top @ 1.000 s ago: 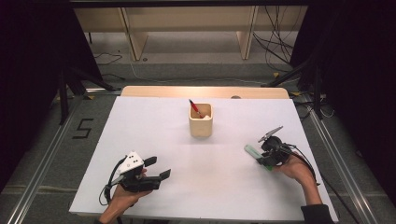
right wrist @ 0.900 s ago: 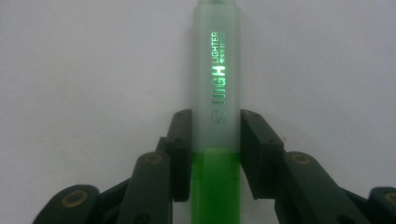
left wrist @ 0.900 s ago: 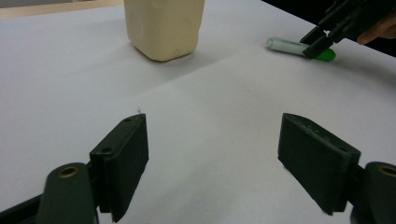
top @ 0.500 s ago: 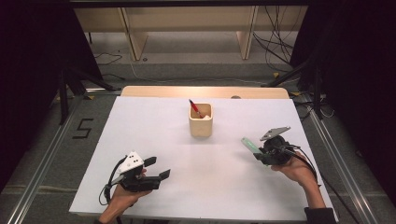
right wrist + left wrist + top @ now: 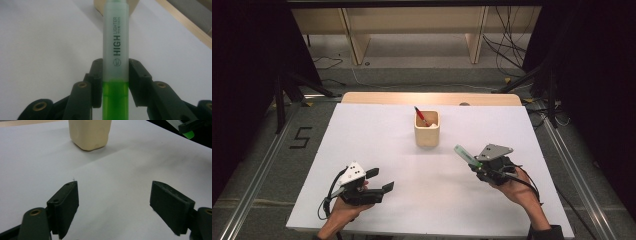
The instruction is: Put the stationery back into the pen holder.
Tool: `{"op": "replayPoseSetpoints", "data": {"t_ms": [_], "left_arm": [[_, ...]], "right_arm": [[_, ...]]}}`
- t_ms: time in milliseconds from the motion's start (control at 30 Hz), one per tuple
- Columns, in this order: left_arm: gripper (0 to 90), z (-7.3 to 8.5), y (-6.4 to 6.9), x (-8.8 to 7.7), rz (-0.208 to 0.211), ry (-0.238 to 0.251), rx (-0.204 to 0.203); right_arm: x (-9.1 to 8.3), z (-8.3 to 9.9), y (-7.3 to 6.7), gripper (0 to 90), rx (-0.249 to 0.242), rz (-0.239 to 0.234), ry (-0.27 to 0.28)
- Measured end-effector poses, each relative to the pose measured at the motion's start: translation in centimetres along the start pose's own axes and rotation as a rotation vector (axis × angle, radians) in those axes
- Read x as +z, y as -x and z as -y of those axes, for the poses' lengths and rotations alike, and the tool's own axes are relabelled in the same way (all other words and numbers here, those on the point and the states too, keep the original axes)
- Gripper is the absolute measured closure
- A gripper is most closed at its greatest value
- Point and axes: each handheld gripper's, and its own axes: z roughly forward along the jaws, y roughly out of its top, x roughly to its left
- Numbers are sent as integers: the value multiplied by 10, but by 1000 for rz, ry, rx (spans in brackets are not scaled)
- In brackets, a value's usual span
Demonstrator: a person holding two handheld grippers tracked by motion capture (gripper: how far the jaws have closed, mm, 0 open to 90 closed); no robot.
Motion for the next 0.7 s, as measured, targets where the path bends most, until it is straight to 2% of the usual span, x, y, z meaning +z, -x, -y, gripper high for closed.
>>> {"op": "replayPoseSetpoints", "data": {"t_ms": [300,700], "left_arm": [[205,0,0,1,1,-6,-6],[195,0,0,1,1,-15,-5]], "right_arm": [[-6,-9,-23,672,-53,11,78],[-9,-14,-49,672,-155,45,140]]}}
